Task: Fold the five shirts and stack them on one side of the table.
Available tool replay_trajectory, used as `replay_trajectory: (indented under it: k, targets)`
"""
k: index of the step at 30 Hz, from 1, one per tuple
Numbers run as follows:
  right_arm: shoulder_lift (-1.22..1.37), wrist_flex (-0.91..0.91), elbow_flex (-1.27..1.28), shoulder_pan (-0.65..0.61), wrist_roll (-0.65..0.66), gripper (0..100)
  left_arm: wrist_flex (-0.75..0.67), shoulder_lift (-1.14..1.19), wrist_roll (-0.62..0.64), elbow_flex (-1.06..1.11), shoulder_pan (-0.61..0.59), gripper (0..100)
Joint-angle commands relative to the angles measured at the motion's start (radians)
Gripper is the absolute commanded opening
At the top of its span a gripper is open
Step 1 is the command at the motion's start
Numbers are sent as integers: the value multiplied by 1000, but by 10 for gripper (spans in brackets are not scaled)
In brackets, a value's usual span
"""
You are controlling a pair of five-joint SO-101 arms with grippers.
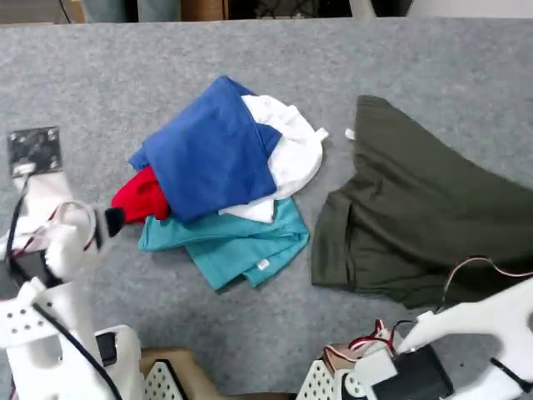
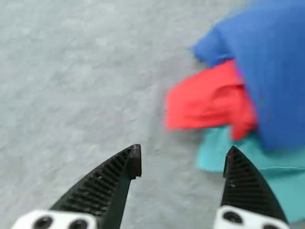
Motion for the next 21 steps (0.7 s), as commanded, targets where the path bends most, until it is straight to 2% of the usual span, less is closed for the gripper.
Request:
replay_trajectory:
  k: [1,4,8,11,15,18,21]
  targets:
    - [-1,-25,67,-57,-9,14,-8,121,103,-143,203,295]
    - [-1,-26,208,-164,-11,14,-37,344,190,-275,358,327]
    - [-1,-48,400,-322,-89,14,-40,712,265,-504,467,354]
    - [-1,-153,553,-442,-173,14,-17,979,264,-711,501,358]
    - [-1,-408,782,-582,-256,14,48,1323,264,-986,519,358]
    - [4,-591,915,-637,-295,14,126,1556,273,-1162,529,354]
    - [5,-684,992,-657,-324,14,209,1754,328,-1311,538,353]
